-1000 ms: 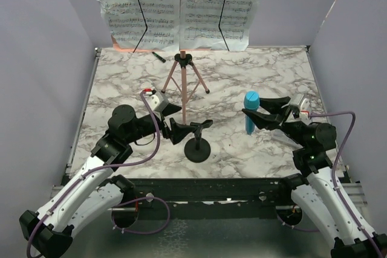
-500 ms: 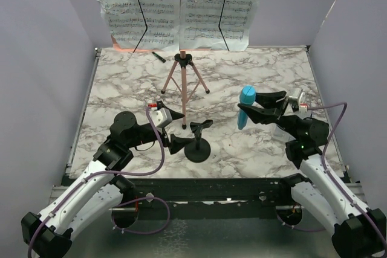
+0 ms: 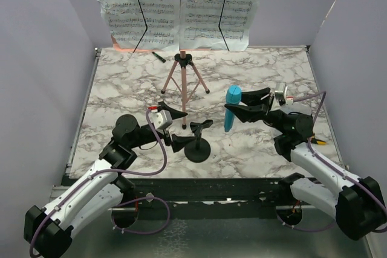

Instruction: Set up the instrument practice props

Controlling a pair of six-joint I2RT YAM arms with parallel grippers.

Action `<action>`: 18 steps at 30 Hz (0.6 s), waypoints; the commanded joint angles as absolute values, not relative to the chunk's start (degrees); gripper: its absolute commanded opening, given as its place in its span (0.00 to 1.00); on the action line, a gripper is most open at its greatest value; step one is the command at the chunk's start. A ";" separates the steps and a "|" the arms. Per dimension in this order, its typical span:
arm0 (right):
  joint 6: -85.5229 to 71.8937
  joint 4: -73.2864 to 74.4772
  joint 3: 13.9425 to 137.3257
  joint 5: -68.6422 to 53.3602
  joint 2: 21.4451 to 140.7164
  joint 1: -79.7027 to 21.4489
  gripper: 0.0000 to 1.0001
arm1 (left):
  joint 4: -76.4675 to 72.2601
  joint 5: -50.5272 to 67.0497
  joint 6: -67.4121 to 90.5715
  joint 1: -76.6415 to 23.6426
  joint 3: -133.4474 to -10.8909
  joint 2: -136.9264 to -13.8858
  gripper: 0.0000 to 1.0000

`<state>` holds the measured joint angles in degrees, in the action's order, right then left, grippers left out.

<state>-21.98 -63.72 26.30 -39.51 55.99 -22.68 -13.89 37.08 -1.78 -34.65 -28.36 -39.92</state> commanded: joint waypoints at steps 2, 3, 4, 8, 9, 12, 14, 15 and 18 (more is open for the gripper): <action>-18.94 -69.82 28.57 -34.29 58.47 -26.93 0.01 | -17.93 38.78 -3.58 -35.54 -27.42 -42.19 0.89; -18.57 -70.10 28.76 -34.16 59.04 -27.50 0.01 | -18.04 39.03 -3.84 -35.70 -27.42 -42.84 0.88; -18.28 -70.58 28.94 -34.16 59.59 -28.14 0.01 | -18.19 39.13 -4.08 -35.83 -27.50 -43.36 0.86; -17.98 -72.98 29.09 -33.70 61.96 -29.73 0.01 | -18.70 38.28 -4.97 -37.08 -27.43 -44.85 0.86; -17.87 -73.62 29.05 -33.63 62.38 -30.00 0.01 | -18.72 37.79 -5.28 -37.47 -27.35 -45.04 0.85; -17.43 -74.99 28.62 -32.78 63.16 -30.63 0.01 | -18.92 35.70 -6.09 -38.76 -27.19 -45.34 0.83; -17.06 -75.39 28.55 -32.22 63.43 -30.82 0.01 | -18.98 33.70 -6.66 -40.03 -26.87 -45.30 0.83; -17.05 -75.59 28.61 -31.99 63.57 -30.93 0.01 | -18.98 32.82 -6.99 -40.61 -26.66 -45.15 0.83; -17.05 -75.94 28.90 -32.07 64.04 -31.17 0.01 | -18.98 30.01 -7.64 -42.03 -25.89 -44.72 0.82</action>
<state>-18.35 -71.70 27.38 -34.11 63.40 -30.46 -17.52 34.70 -5.43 -40.29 -27.42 -45.30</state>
